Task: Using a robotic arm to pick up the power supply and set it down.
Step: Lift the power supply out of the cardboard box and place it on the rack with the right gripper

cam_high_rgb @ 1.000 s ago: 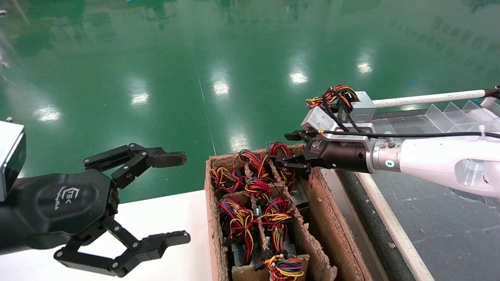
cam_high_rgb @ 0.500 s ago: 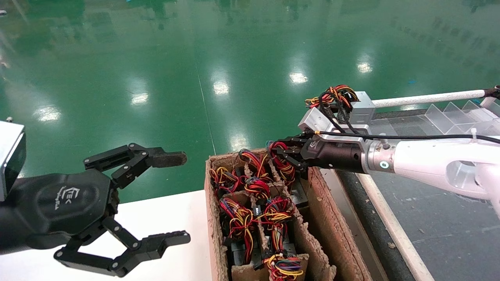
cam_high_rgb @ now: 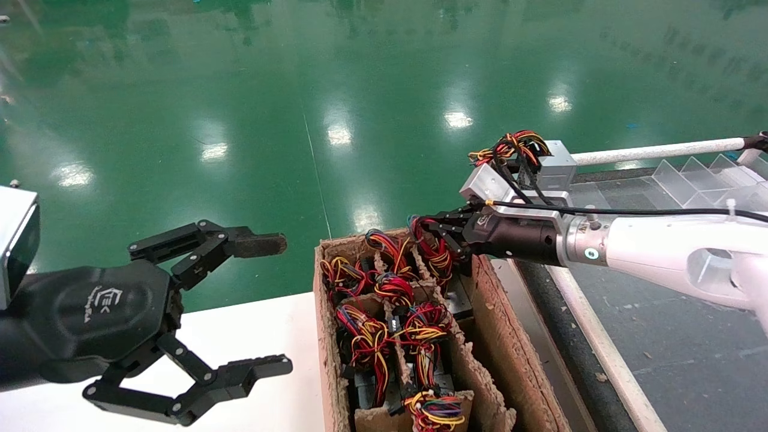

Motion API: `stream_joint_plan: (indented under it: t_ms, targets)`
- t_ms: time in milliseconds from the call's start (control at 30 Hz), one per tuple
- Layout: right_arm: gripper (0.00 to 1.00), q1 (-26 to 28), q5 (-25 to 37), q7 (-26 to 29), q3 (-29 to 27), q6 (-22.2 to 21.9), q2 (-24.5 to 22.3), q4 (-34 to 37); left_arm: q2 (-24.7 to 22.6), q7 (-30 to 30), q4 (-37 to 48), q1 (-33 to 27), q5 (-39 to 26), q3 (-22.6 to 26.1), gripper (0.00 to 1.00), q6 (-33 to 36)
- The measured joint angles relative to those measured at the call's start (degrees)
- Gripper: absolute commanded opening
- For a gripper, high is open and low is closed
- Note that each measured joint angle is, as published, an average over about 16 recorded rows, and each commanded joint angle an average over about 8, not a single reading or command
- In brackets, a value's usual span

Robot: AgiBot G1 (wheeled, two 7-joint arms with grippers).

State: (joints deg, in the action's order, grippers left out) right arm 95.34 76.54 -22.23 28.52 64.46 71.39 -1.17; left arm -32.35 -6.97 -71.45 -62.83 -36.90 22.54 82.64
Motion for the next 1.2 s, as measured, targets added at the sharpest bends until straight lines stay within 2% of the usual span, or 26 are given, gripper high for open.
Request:
stream_joint_plan:
  t_ms: [400, 833, 1000, 1200]
  targets:
    - [0.0, 2.56, -4.02, -2.35, -2.77, 6.87, -4.47, -1.74, 0.0, 0.0, 0.0, 0.0, 0.0, 0.0, 1.0, 0.0]
    - [0.0, 9.64, -8.95, -1.29, -6.22, 15.69, -11.66, -4.76, 0.0, 0.0, 0.0, 0.0, 0.0, 0.0, 1.0, 0.0]
    - [0.0, 12.87, -10.28, -0.53, -7.26, 16.84, -14.3, -5.91, 0.0, 0.0, 0.0, 0.0, 0.0, 0.0, 1.0, 0.0]
    - [0.0, 16.5, -10.99, -0.68, -8.05, 15.53, -17.38, -6.62, 0.0, 0.0, 0.0, 0.0, 0.0, 0.0, 1.0, 0.0]
